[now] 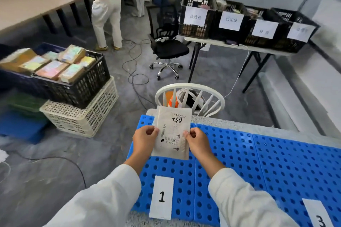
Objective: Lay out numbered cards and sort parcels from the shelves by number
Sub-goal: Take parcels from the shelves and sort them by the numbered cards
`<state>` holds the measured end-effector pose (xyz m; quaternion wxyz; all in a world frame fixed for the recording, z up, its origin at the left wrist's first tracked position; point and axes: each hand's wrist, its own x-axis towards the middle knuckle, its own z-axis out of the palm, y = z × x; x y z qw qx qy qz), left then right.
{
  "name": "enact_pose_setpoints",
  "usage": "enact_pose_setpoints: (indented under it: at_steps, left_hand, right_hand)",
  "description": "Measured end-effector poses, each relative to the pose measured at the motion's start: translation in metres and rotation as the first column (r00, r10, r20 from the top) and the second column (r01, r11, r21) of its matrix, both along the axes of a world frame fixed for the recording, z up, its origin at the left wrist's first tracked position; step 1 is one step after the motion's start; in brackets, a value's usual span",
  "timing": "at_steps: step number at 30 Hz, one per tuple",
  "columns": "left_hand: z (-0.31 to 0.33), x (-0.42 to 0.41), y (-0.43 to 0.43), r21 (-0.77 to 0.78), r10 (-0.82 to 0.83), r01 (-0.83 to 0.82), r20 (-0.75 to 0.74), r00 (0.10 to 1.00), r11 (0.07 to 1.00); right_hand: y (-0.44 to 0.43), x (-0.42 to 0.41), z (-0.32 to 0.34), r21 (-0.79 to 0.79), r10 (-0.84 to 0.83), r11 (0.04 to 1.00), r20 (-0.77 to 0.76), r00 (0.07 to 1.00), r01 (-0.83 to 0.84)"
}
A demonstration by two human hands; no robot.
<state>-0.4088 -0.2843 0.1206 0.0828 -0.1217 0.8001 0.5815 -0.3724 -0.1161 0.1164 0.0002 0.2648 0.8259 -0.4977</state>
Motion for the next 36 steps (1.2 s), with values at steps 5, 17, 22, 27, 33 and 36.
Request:
enact_pose_setpoints:
  at_steps: [5, 17, 22, 27, 33, 36]
  left_hand:
    - [-0.034, -0.052, 0.000, -0.043, -0.100, 0.103, 0.066, 0.993, 0.994]
    - [-0.101, -0.114, -0.014, -0.199, -0.253, 0.278, 0.143, 0.957, 0.940]
    - [-0.121, -0.119, -0.018, -0.243, -0.334, 0.372, 0.183, 0.925, 0.896]
    - [-0.128, -0.128, -0.015, -0.291, -0.440, 0.494, 0.234, 0.867, 0.819]
    - [-0.094, -0.133, -0.023, -0.427, -0.525, 0.565, 0.220, 0.822, 0.706]
    - [-0.057, -0.130, -0.020, -0.537, -0.614, 0.557, 0.088, 0.784, 0.634]
  right_hand:
    - [-0.003, -0.046, -0.028, 0.108, 0.000, 0.994, 0.165, 0.986, -0.018]
    - [-0.026, -0.105, -0.084, 0.080, 0.002, 0.996, 0.400, 0.917, -0.037]
    - [-0.034, -0.113, -0.101, 0.138, -0.082, 0.990, 0.438, 0.895, 0.023]
    - [-0.038, -0.118, -0.110, 0.114, -0.021, 0.993, 0.485, 0.874, -0.039]
    - [-0.031, -0.098, -0.080, 0.201, 0.028, 0.973, 0.397, 0.917, -0.116]
    - [-0.017, -0.084, -0.044, 0.249, 0.113, 0.947, 0.329, 0.938, -0.202]
